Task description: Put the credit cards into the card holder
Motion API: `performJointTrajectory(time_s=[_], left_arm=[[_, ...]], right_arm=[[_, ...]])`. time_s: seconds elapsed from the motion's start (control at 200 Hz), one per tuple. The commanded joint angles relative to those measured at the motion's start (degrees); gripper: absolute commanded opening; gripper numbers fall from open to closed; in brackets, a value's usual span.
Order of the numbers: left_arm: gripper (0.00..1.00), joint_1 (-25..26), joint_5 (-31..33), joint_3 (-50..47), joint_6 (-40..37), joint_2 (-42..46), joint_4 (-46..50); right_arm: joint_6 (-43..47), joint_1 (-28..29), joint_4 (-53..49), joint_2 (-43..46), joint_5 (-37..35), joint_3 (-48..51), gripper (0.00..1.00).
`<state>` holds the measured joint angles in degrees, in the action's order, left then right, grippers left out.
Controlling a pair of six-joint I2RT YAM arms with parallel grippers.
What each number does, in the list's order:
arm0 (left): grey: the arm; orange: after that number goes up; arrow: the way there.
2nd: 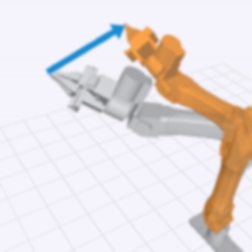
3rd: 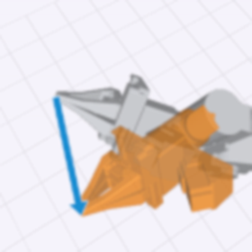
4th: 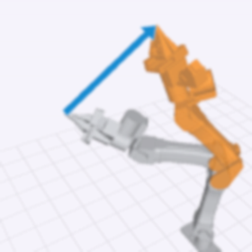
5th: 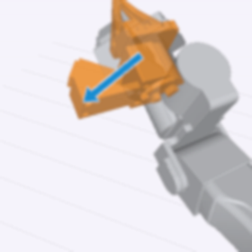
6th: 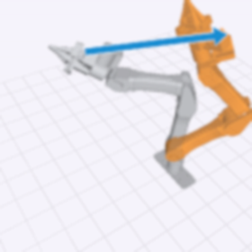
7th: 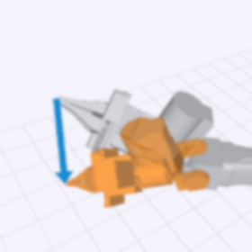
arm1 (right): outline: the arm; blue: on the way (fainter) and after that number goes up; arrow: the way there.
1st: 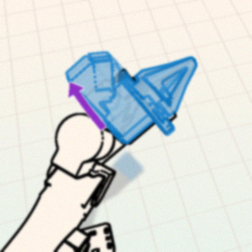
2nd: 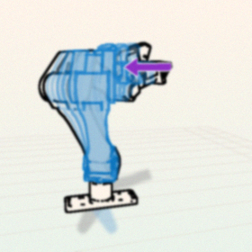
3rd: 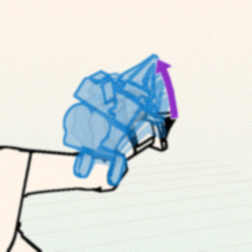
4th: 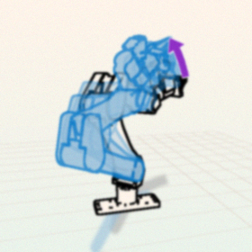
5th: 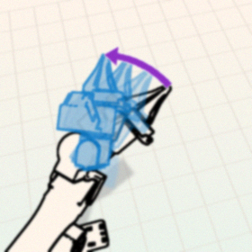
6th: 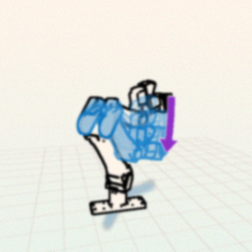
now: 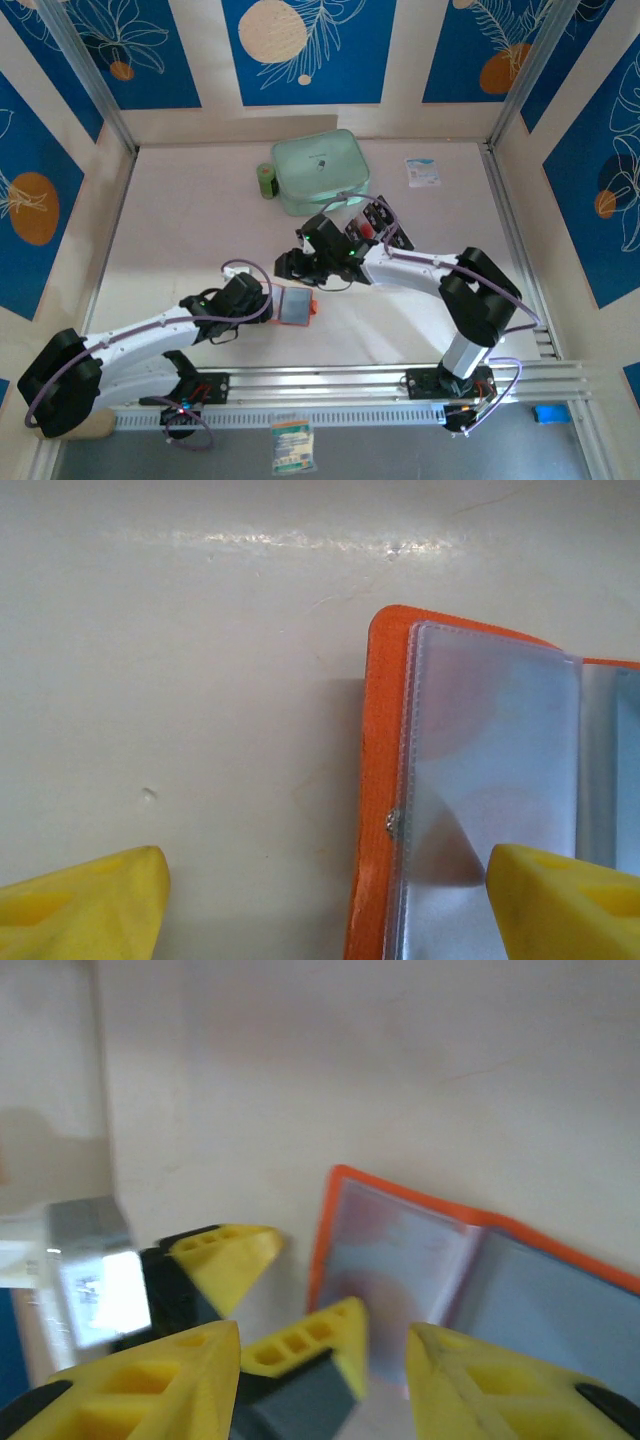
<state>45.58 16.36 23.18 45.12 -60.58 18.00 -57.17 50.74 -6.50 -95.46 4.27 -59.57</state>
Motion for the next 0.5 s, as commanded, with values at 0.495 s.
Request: performJointTrajectory(time_s=[0.495], left_arm=[[0.82, -0.54, 0.26, 0.45, 0.41, -1.12, -0.60]], right_arm=[[8.00, 6.29, -25.40, -5.26, -20.82, -1.78, 0.46]])
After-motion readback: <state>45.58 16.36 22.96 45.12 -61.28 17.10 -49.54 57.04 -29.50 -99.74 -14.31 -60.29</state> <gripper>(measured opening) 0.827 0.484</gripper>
